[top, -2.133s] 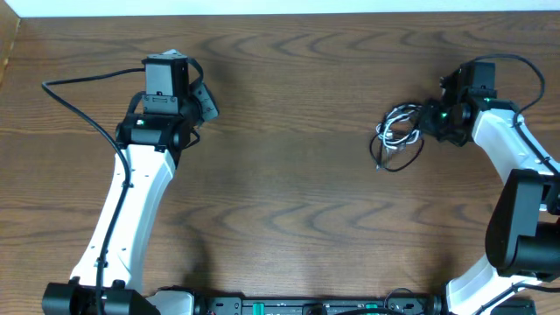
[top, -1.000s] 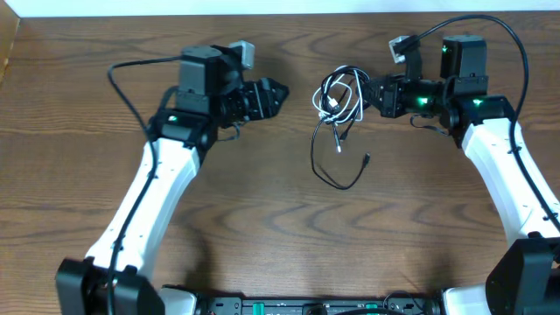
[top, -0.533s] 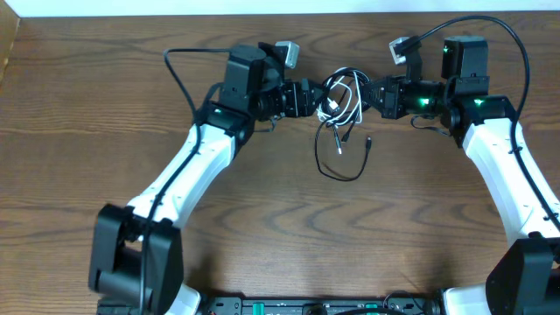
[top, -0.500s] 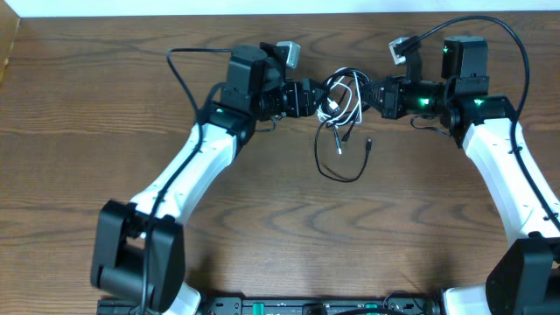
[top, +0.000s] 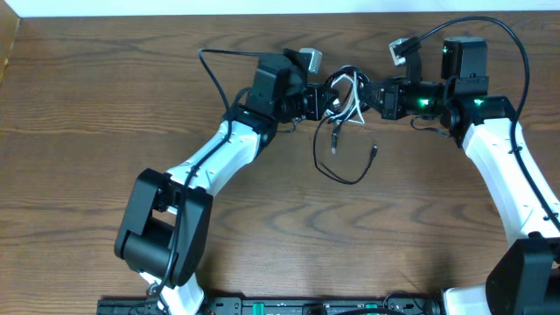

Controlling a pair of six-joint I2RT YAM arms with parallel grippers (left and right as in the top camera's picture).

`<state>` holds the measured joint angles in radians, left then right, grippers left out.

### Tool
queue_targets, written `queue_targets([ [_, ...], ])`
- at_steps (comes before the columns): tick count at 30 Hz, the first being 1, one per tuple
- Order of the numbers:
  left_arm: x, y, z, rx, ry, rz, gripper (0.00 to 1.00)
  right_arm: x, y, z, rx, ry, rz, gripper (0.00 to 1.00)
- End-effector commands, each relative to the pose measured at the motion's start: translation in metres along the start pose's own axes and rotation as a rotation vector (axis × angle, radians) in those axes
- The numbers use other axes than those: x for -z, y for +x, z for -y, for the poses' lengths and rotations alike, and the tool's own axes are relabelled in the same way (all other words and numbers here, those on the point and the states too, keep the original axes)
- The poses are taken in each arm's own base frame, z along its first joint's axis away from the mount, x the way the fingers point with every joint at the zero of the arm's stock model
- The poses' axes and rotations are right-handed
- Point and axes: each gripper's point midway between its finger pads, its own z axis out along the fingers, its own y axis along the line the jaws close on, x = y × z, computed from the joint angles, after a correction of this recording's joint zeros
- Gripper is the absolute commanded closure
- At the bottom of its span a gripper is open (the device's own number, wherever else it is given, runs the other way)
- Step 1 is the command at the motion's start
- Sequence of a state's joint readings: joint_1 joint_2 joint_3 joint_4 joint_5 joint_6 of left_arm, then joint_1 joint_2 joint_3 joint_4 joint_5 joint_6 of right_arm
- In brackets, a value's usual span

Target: Untangle cables

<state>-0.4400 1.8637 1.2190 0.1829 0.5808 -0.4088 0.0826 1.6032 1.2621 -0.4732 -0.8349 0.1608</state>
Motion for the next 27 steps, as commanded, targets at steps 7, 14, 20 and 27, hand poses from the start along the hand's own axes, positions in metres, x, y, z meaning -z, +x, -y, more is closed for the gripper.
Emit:
queue_targets([
  [7, 0.022, -0.033, -0.037, 0.179, -0.180, 0.138, 0.92, 0.047, 0.019, 0.112, -0.275, 0.723, 0.056, 0.97],
  [14, 0.050, -0.032, -0.033, 0.118, -0.272, 0.115, 0.93, 0.046, 0.021, 0.114, -0.213, 0.726, 0.033, 0.68],
  [20, 0.066, -0.036, -0.020, 0.112, -0.267, 0.120, 0.93, 0.023, 0.005, 0.080, -0.104, 0.490, 0.038, 0.49],
  [27, 0.074, -0.041, -0.013, 0.104, -0.260, 0.136, 0.92, 0.002, -0.010, 0.036, -0.024, 0.253, 0.064, 0.39],
])
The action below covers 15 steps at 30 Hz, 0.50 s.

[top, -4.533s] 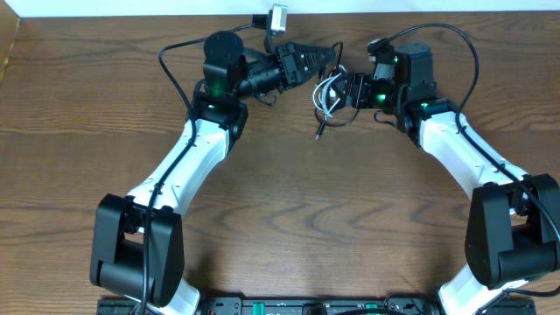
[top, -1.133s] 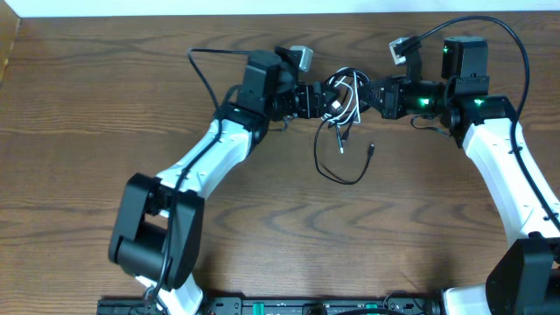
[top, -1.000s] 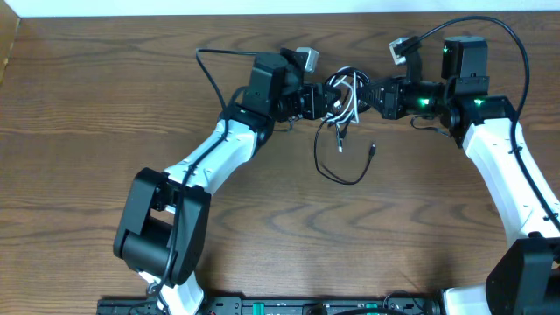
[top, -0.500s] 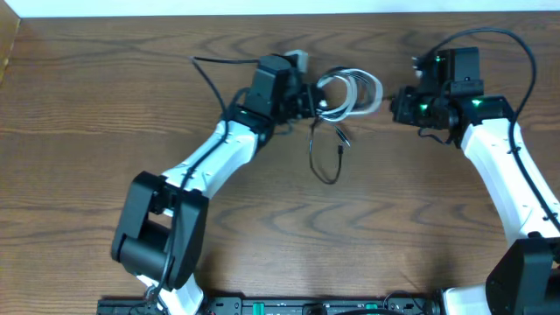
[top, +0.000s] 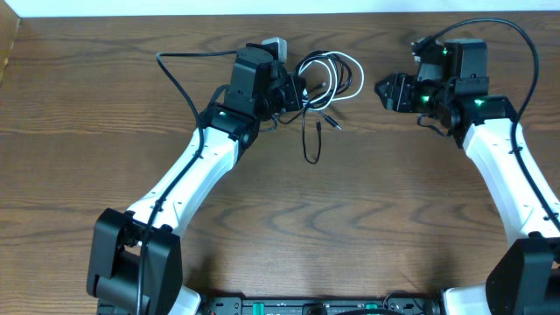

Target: Untangle cables

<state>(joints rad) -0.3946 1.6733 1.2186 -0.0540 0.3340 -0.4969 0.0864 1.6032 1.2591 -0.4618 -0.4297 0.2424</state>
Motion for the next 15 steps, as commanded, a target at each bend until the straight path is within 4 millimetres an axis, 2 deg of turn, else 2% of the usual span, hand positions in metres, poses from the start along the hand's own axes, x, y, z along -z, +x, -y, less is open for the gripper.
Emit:
queue_targets([
  [1, 0.008, -0.008, 0.006, -0.019, 0.002, 0.020, 0.93, 0.002, 0.004, -0.036, 0.055, -0.156, -0.015, 0.39],
  [7, 0.009, 0.003, -0.002, -0.008, -0.031, -0.021, 0.93, -0.001, 0.004, -0.061, 0.104, -0.223, -0.005, 0.37],
  [11, 0.009, 0.005, -0.003, -0.004, -0.031, -0.032, 0.93, -0.011, 0.014, -0.074, 0.144, -0.240, -0.031, 0.37],
  [15, 0.009, 0.006, -0.002, -0.004, -0.029, -0.034, 0.92, -0.031, 0.027, -0.069, 0.149, -0.185, -0.070, 0.40],
])
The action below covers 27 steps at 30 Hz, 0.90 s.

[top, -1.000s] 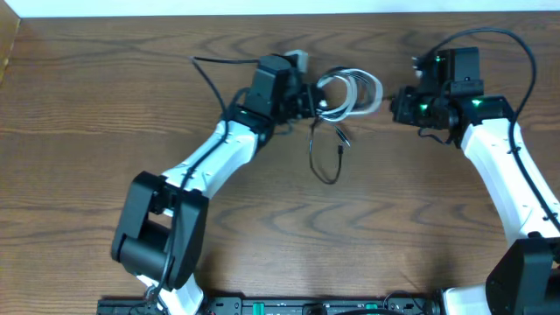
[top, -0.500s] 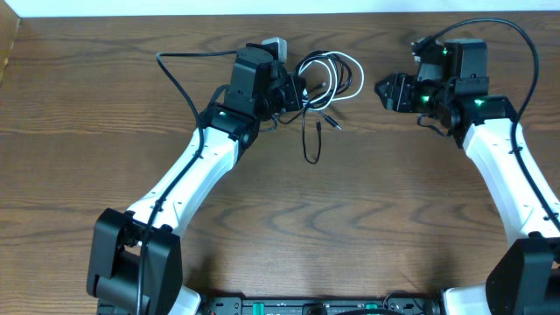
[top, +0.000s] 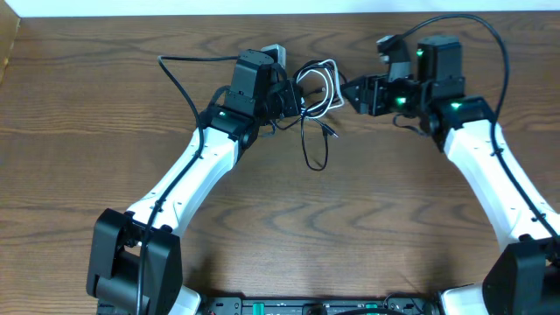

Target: Untangle cables

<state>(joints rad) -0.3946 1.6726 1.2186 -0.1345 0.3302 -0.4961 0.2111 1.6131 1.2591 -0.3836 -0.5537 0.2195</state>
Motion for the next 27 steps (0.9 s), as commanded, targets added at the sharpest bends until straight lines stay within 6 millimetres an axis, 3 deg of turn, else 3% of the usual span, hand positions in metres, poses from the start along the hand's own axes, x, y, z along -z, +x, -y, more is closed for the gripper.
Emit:
queue_targets([
  [1, 0.009, -0.009, 0.008, -0.025, 0.014, 0.028, 0.92, -0.020, 0.016, 0.006, 0.009, 0.026, -0.053, 0.41],
  [5, 0.009, -0.006, 0.005, -0.020, 0.001, 0.013, 0.92, -0.023, 0.017, 0.011, -0.002, 0.033, -0.053, 0.43],
  [14, 0.009, -0.002, -0.010, -0.034, -0.072, 0.005, 0.93, 0.005, -0.005, 0.021, -0.014, 0.049, 0.021, 0.42],
  [20, 0.009, 0.000, -0.011, -0.033, -0.075, -0.001, 0.93, 0.000, 0.000, 0.002, 0.008, -0.020, 0.001, 0.41],
  [27, 0.009, 0.005, -0.014, -0.042, -0.089, -0.023, 0.93, -0.010, 0.004, 0.004, 0.039, 0.082, -0.002, 0.41],
])
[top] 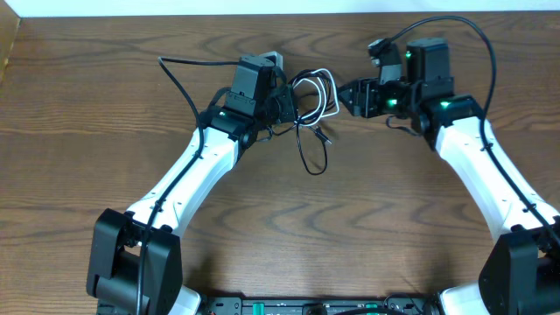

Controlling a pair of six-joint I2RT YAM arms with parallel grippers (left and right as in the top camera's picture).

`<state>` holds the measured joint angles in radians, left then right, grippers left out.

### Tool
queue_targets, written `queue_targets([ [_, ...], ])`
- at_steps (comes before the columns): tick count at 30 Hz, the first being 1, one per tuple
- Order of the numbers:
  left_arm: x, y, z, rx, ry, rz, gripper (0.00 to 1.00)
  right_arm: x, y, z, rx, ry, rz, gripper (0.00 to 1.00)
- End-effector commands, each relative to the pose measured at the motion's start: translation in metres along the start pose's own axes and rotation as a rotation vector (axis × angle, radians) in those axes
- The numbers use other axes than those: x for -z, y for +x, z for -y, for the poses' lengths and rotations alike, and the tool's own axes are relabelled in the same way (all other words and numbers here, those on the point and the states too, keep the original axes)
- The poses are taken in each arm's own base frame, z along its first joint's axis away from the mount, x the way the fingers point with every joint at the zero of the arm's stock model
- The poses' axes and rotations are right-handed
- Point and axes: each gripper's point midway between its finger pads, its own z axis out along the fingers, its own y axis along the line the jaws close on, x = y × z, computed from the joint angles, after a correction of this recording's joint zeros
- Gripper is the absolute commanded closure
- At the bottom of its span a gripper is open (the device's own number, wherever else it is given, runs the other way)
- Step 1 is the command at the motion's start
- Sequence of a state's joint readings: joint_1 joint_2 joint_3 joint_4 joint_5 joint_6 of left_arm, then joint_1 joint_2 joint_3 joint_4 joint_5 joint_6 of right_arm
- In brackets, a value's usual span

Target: Untangle cables

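A tangle of cables hangs from my left gripper [293, 98], which is shut on it near the table's far edge. The white cable [325, 80] forms loops sticking out to the right of the fingers. The black cable [310, 163] droops in a loop onto the wood, and one plug end [325, 136] lies beside it. My right gripper [346, 94] faces left at the right edge of the white loops. Its jaws look spread, with nothing clearly between them.
A black lead [179, 74] runs from the left wrist across the table's back left. The right arm's own lead [477, 39] arcs above its wrist. The wooden table [280, 245] ends just behind both grippers at a pale wall.
My right gripper has shifted a little further left, up to the edge of the white loops. The left gripper and the bundle are almost where they were.
Both grippers first met at the bundle, further right. Then the left one held the bundle further left, and the right one stood apart, empty. After that the right gripper was back near the white loops, and now it is at their edge.
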<state>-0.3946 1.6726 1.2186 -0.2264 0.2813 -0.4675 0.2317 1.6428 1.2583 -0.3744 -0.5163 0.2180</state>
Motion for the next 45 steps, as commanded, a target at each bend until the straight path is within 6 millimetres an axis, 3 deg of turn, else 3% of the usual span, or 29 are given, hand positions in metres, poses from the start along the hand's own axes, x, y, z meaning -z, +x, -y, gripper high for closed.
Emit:
queue_targets([
  [1, 0.009, -0.009, 0.002, -0.037, -0.010, 0.029, 0.92, 0.002, -0.002, 0.002, 0.036, 0.073, 0.021, 0.42],
  [8, 0.011, -0.007, -0.020, -0.027, -0.127, 0.037, 0.92, 0.008, -0.003, 0.034, -0.005, 0.258, 0.039, 0.48],
  [11, 0.011, -0.006, -0.023, -0.026, -0.144, 0.034, 0.93, 0.009, -0.001, 0.038, -0.009, 0.281, 0.032, 0.47],
  [20, 0.011, -0.001, -0.025, -0.022, -0.153, 0.017, 0.93, -0.005, 0.005, -0.004, 0.075, 0.125, 0.002, 0.41],
  [27, 0.011, 0.000, -0.026, -0.021, -0.156, 0.010, 0.92, -0.023, 0.017, -0.005, 0.095, 0.146, -0.034, 0.40],
  [30, 0.011, 0.000, -0.026, -0.021, -0.156, 0.010, 0.92, -0.038, 0.025, 0.006, 0.094, 0.199, -0.053, 0.42],
  [36, 0.011, 0.001, -0.026, -0.021, -0.153, 0.008, 0.93, -0.052, 0.035, 0.060, -0.009, 0.479, -0.034, 0.44],
  [45, 0.023, -0.012, -0.030, -0.008, -0.154, 0.046, 0.93, -0.002, 0.047, 0.135, -0.072, 0.859, -0.057, 0.46],
])
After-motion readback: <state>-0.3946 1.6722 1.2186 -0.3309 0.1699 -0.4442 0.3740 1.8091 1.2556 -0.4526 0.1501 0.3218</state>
